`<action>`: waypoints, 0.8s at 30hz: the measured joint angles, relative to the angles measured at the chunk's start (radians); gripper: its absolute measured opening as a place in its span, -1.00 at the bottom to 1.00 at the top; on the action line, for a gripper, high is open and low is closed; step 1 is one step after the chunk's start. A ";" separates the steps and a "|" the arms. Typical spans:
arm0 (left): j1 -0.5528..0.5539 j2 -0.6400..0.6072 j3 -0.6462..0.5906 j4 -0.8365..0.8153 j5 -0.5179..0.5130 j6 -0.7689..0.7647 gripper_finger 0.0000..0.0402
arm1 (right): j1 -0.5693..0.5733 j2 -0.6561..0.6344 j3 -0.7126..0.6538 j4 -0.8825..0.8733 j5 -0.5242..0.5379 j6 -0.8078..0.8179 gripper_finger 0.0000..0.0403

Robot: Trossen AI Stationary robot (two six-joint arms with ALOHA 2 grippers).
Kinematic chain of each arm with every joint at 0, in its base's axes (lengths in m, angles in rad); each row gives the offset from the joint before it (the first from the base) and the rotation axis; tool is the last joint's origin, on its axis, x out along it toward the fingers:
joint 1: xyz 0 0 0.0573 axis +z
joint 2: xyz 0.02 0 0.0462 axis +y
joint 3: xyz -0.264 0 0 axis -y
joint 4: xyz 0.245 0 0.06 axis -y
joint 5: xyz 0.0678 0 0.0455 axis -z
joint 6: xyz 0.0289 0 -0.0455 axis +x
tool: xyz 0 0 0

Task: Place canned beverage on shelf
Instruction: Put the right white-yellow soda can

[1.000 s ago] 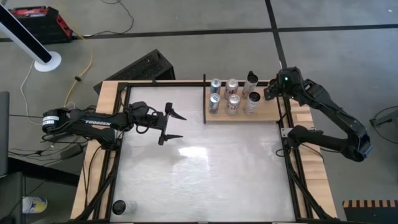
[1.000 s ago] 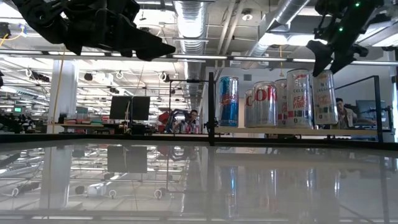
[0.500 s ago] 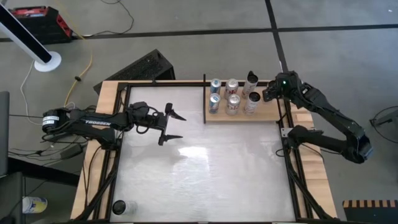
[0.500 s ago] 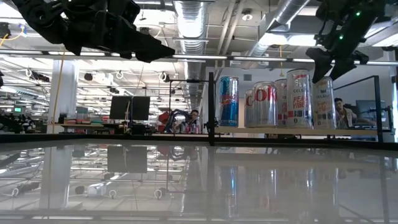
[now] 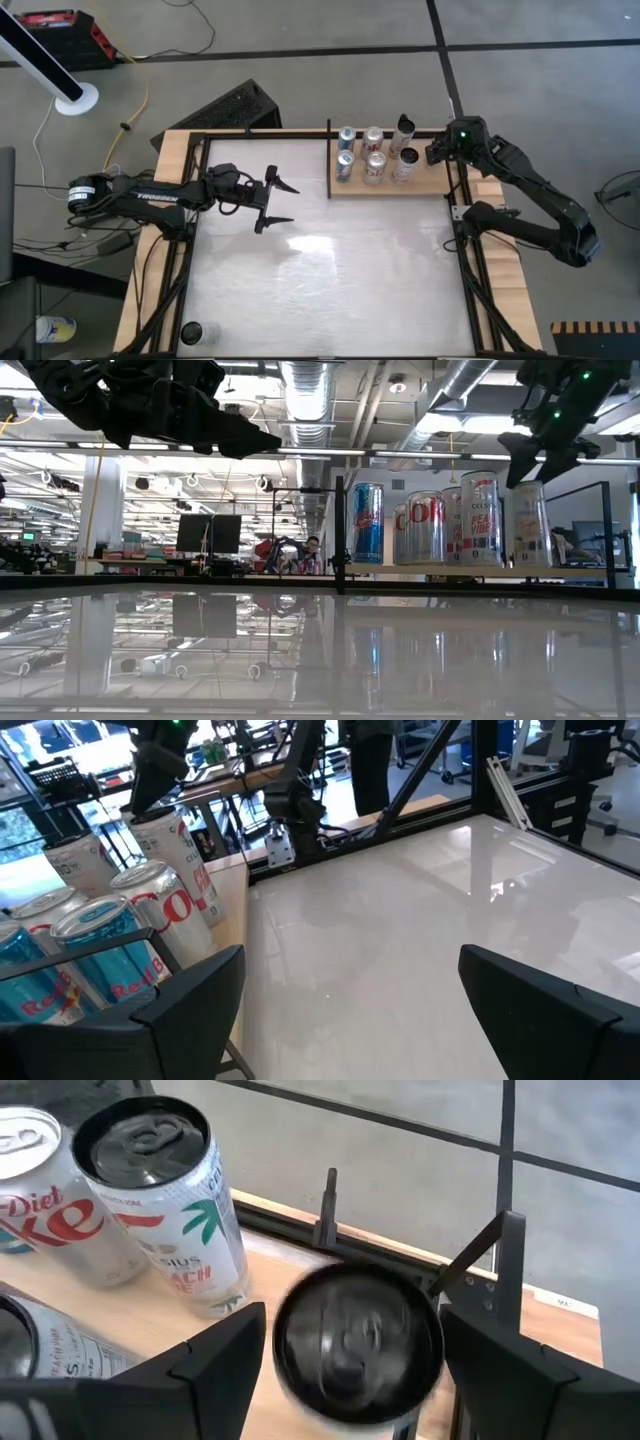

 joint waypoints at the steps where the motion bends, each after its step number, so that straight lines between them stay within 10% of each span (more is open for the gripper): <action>1: 0.000 0.000 0.000 0.000 0.000 0.000 0.76 | 0.000 -0.001 0.001 0.000 0.000 0.000 0.59; 24: 0.000 0.000 0.000 -0.003 0.000 0.024 0.76 | 0.102 -0.147 0.044 0.066 -0.062 0.059 0.67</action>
